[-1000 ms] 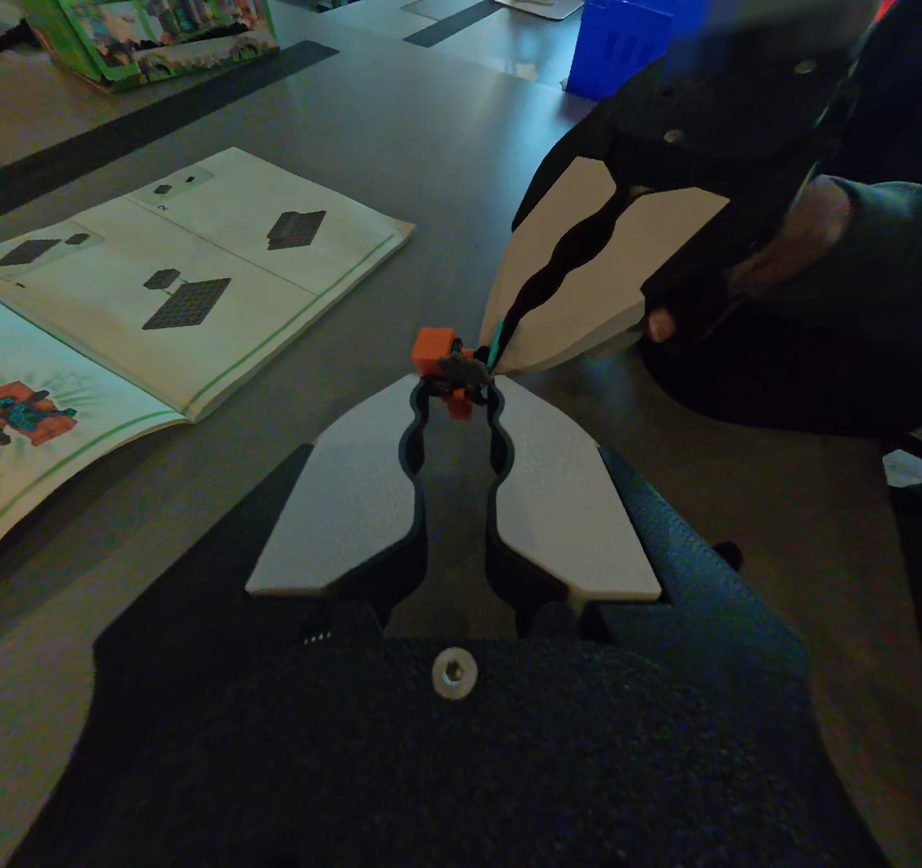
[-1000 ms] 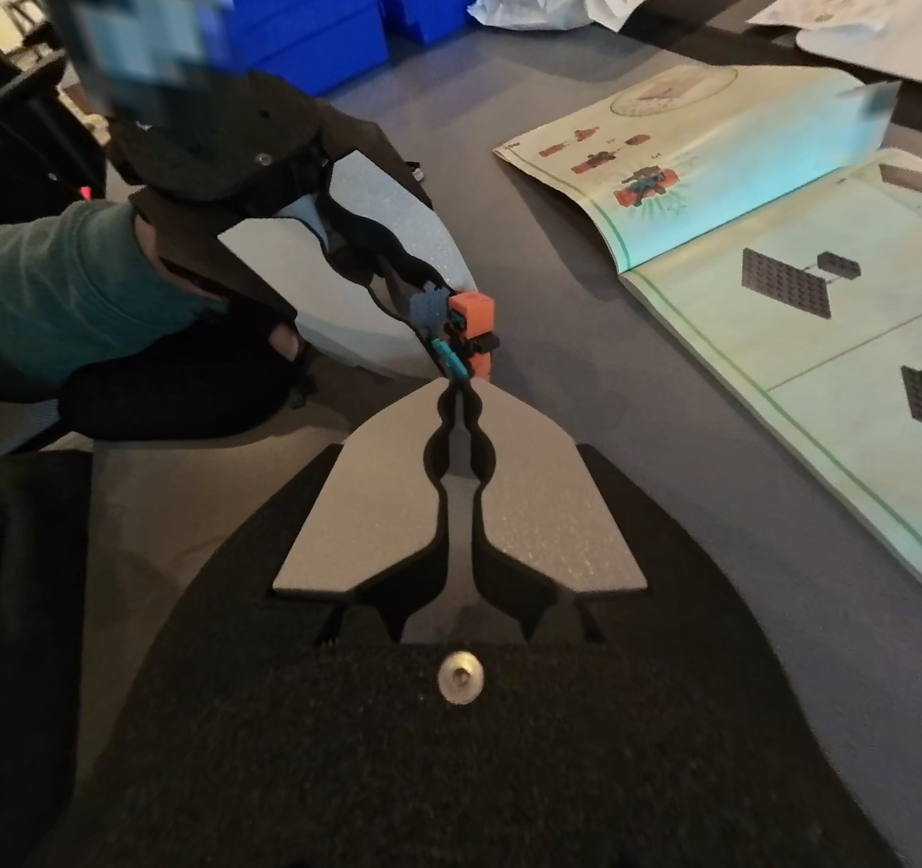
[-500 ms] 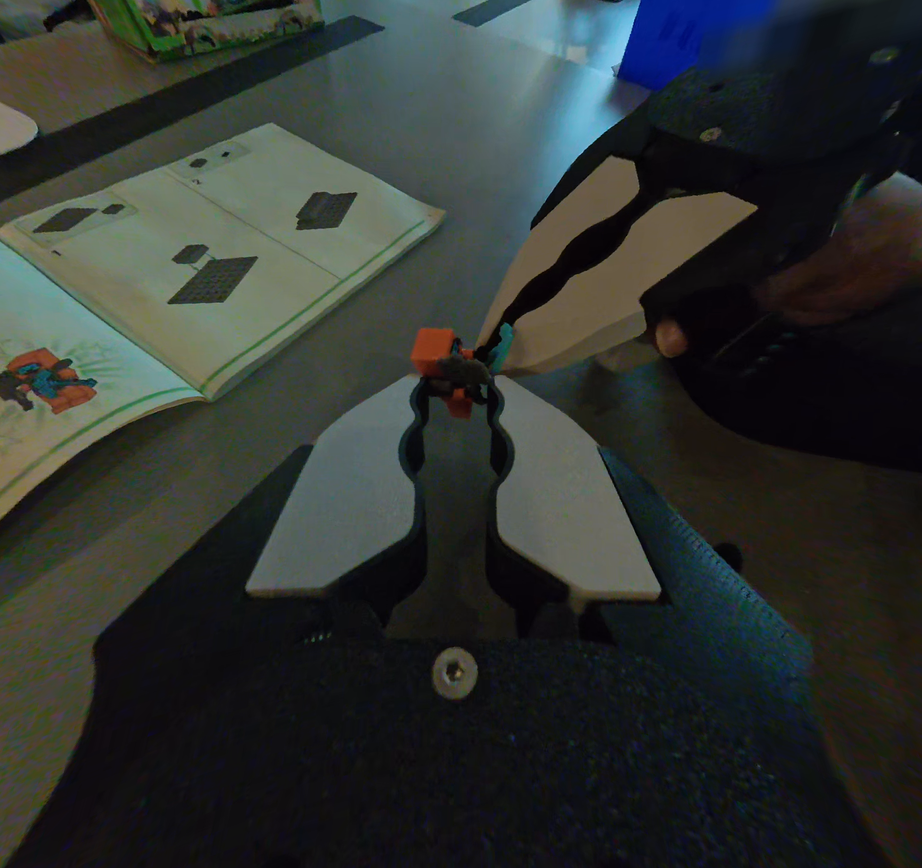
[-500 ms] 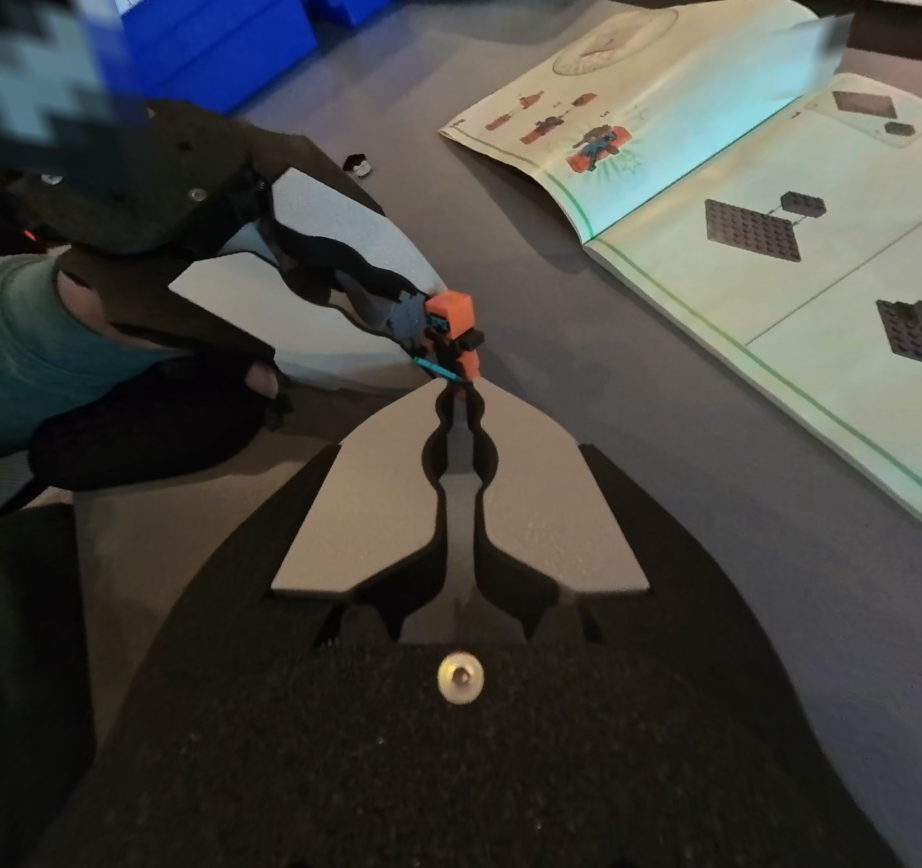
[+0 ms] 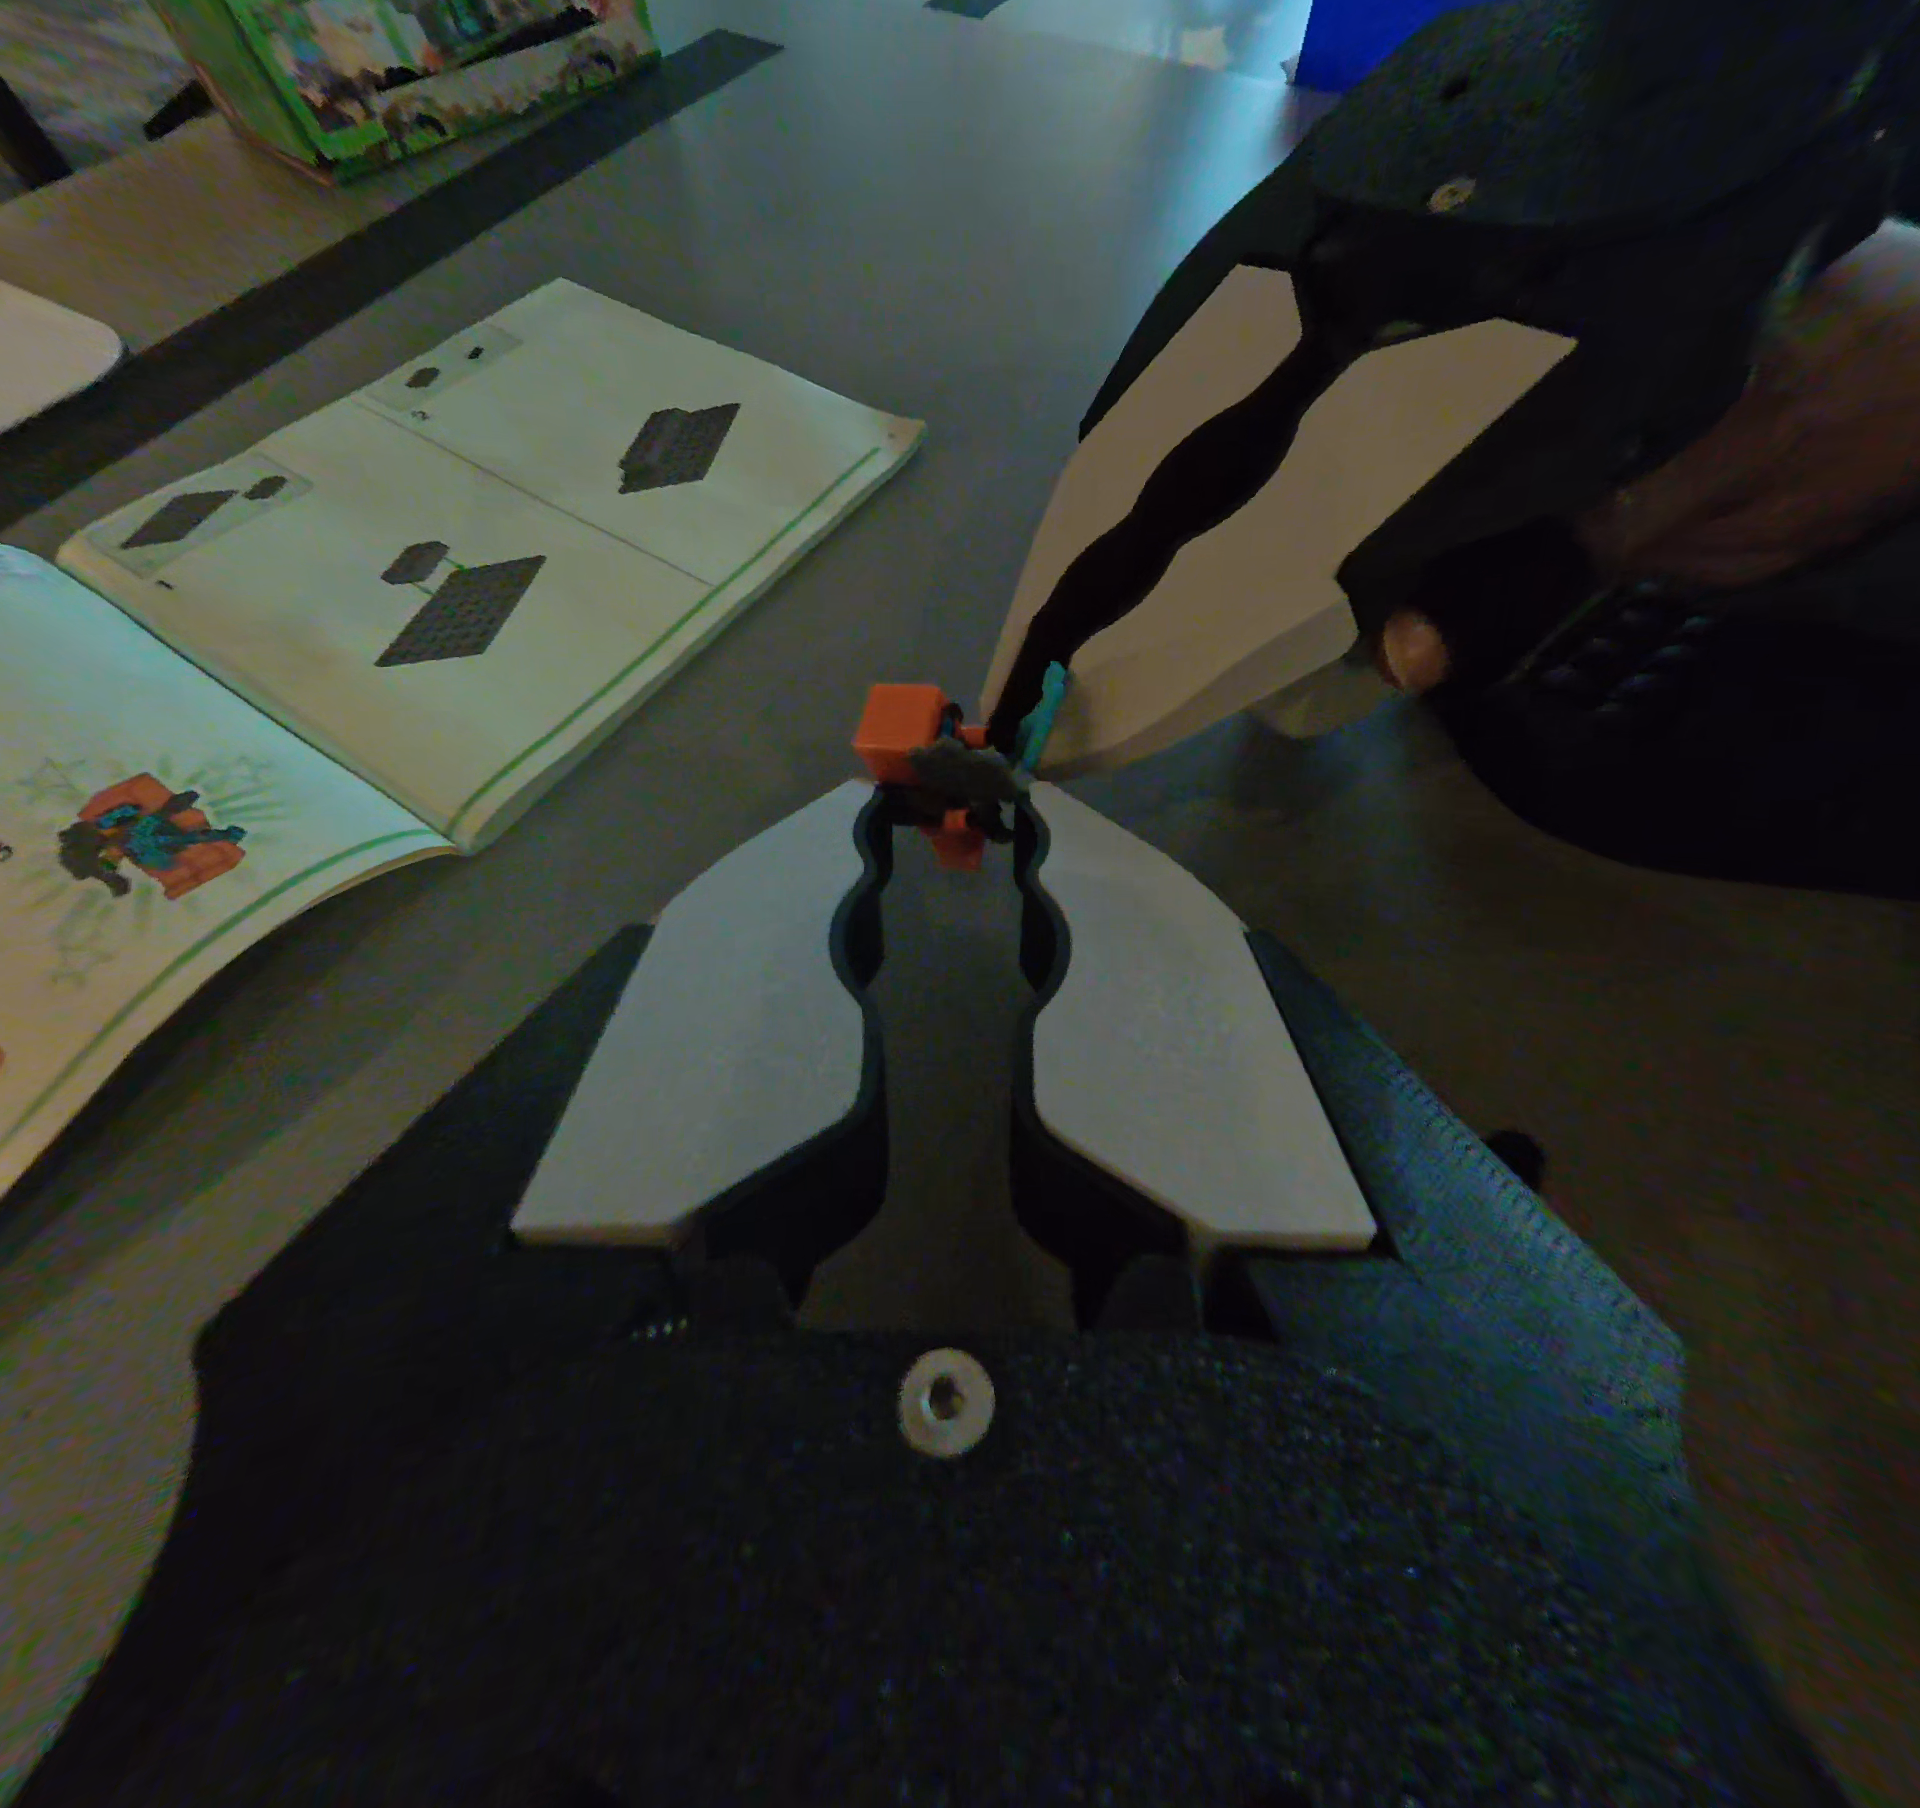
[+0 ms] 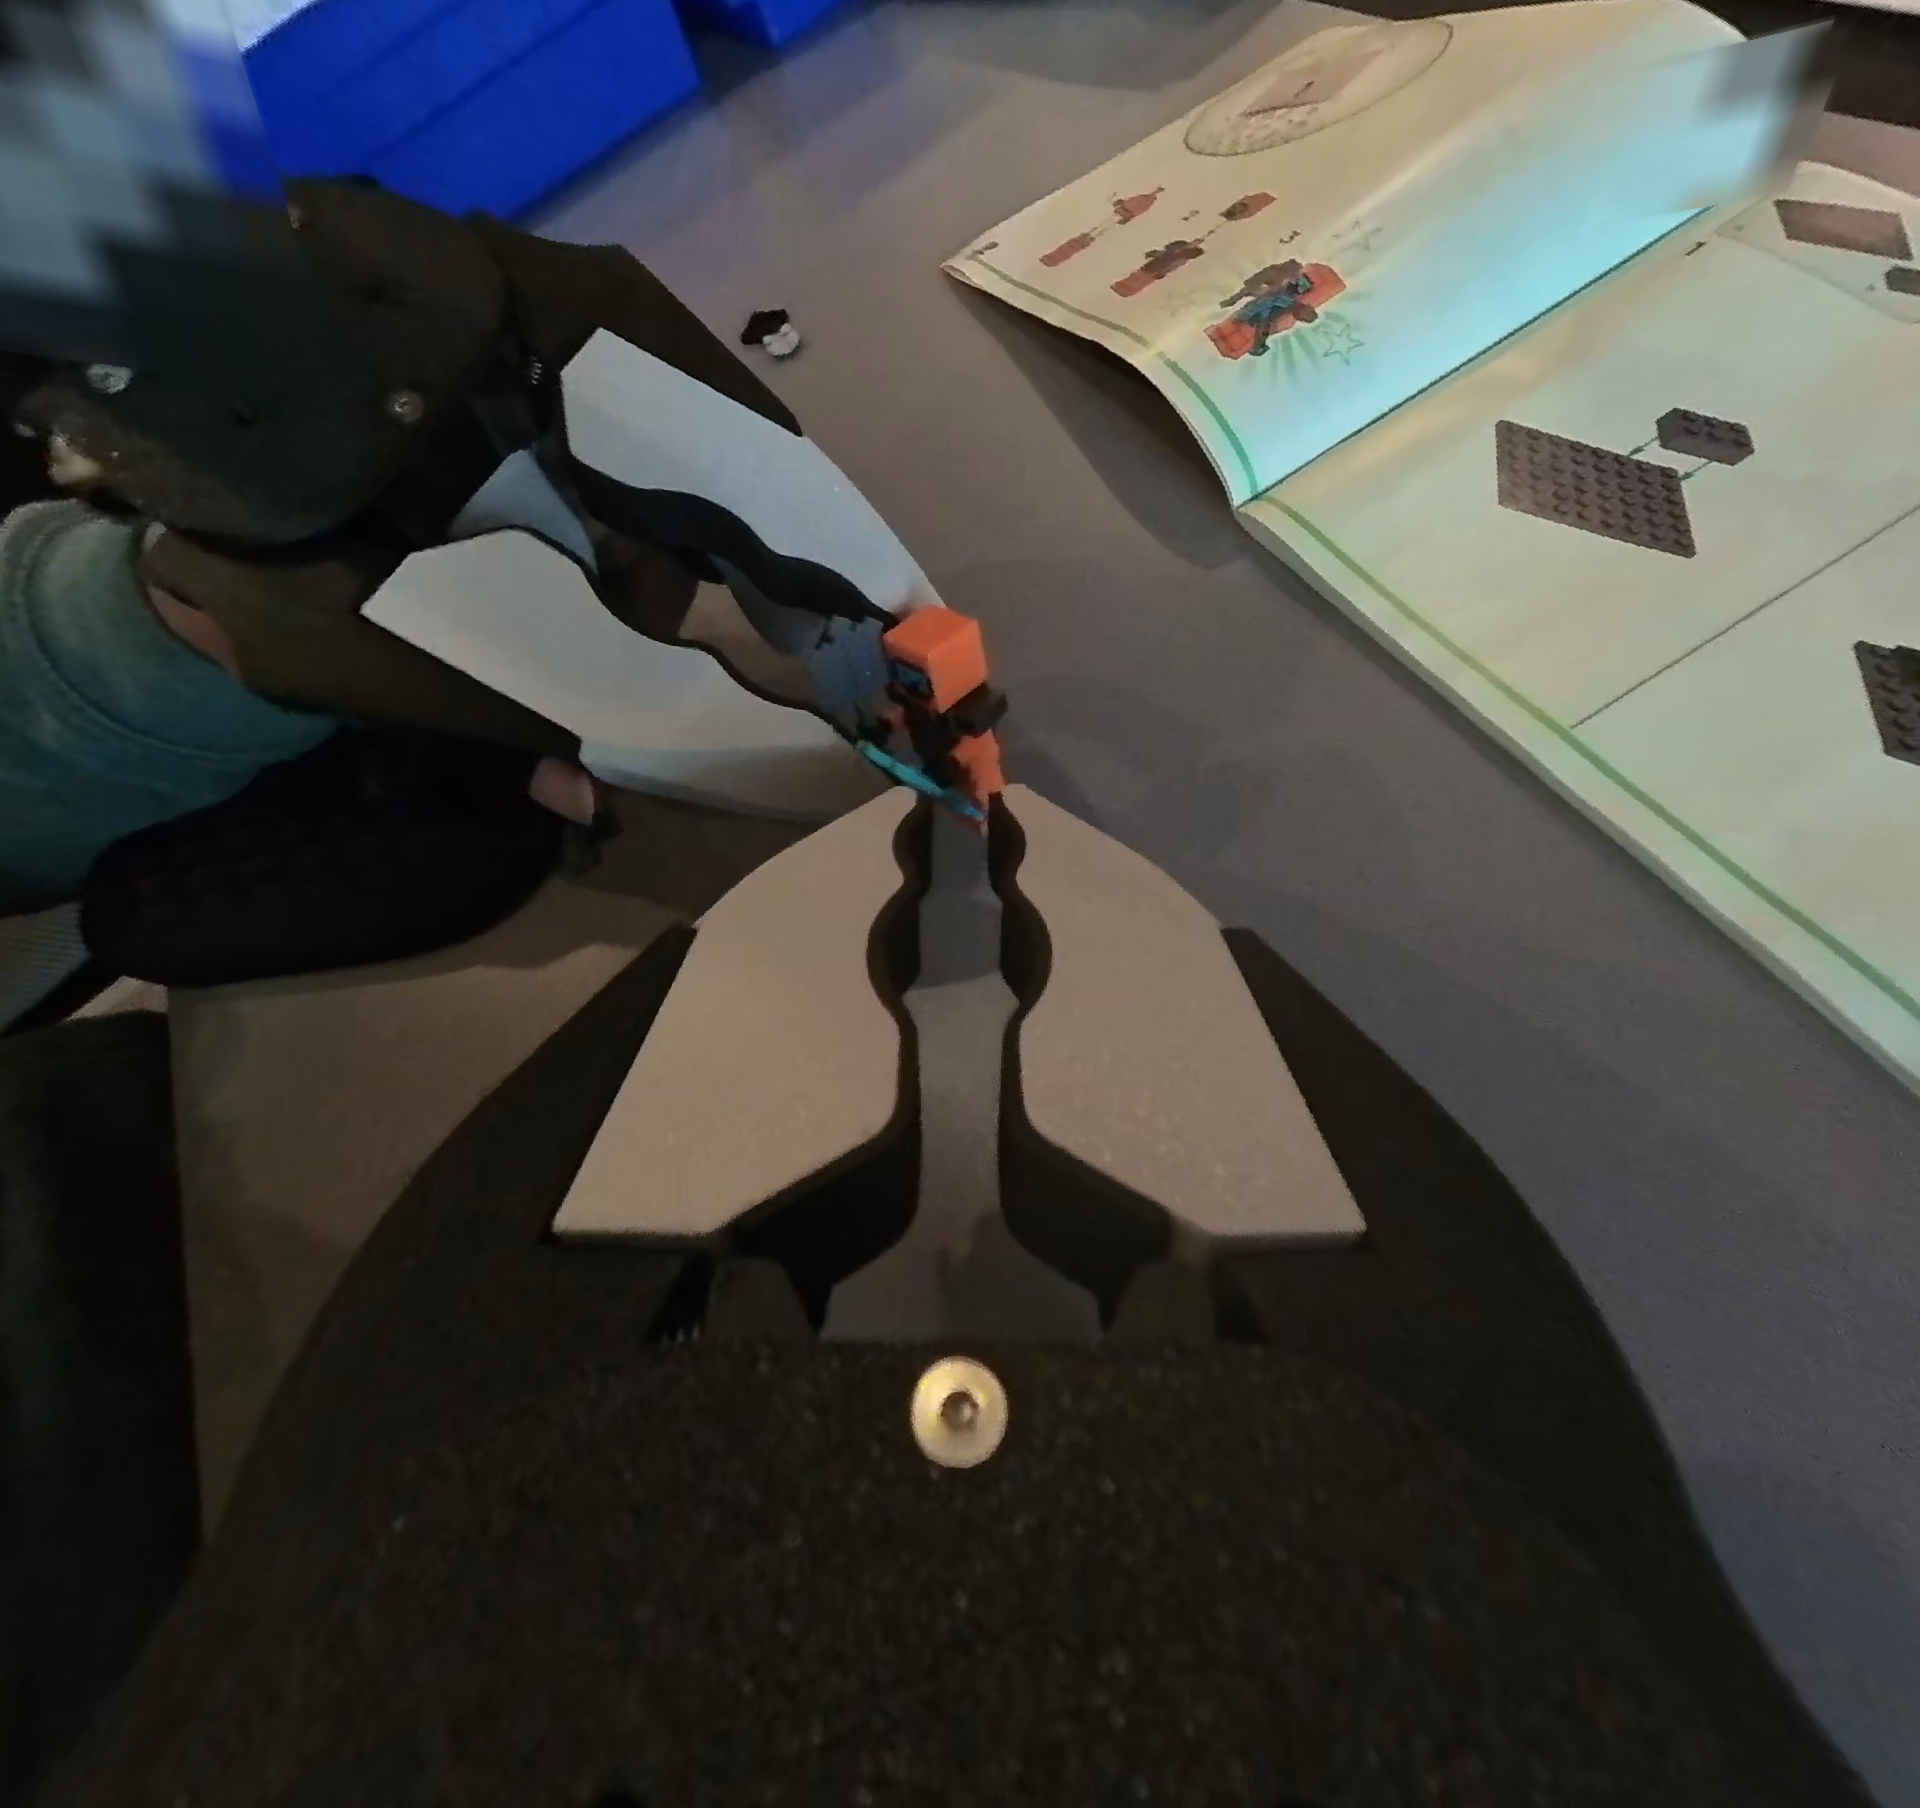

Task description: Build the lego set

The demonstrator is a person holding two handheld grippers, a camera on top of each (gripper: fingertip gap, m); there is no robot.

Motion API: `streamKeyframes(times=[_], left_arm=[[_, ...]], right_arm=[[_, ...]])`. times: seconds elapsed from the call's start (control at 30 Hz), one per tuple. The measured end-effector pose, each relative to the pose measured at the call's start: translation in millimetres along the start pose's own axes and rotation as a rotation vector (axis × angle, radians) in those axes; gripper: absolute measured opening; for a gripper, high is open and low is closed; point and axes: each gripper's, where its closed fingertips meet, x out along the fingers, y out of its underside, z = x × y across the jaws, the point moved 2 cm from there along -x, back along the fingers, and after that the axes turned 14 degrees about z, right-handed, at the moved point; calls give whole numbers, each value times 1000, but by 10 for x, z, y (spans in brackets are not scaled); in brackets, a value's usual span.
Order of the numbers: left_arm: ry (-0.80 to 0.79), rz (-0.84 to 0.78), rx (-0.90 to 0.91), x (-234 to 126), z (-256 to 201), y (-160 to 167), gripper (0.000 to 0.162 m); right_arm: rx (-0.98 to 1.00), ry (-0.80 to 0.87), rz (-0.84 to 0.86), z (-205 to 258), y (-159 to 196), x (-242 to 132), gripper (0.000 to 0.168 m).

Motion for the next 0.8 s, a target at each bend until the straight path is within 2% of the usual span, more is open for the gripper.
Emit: streamKeyframes(times=[0.3,0.47,0.63,0.8], left_arm=[[309,-29,-126,-127,-102,16,22],[364,-34,-99,-166,-149,29,22],[418,-35,-12,-229,-252,45,22],[421,-51,51,-279,-305,31,22]], right_arm=[[-93,-123,-16,115,-5,-82,17],[-96,-188,-24,155,3,-106,24],[-194,-226,-40,219,25,-136,37],[-251,-291,-72,325,27,-173,30]])
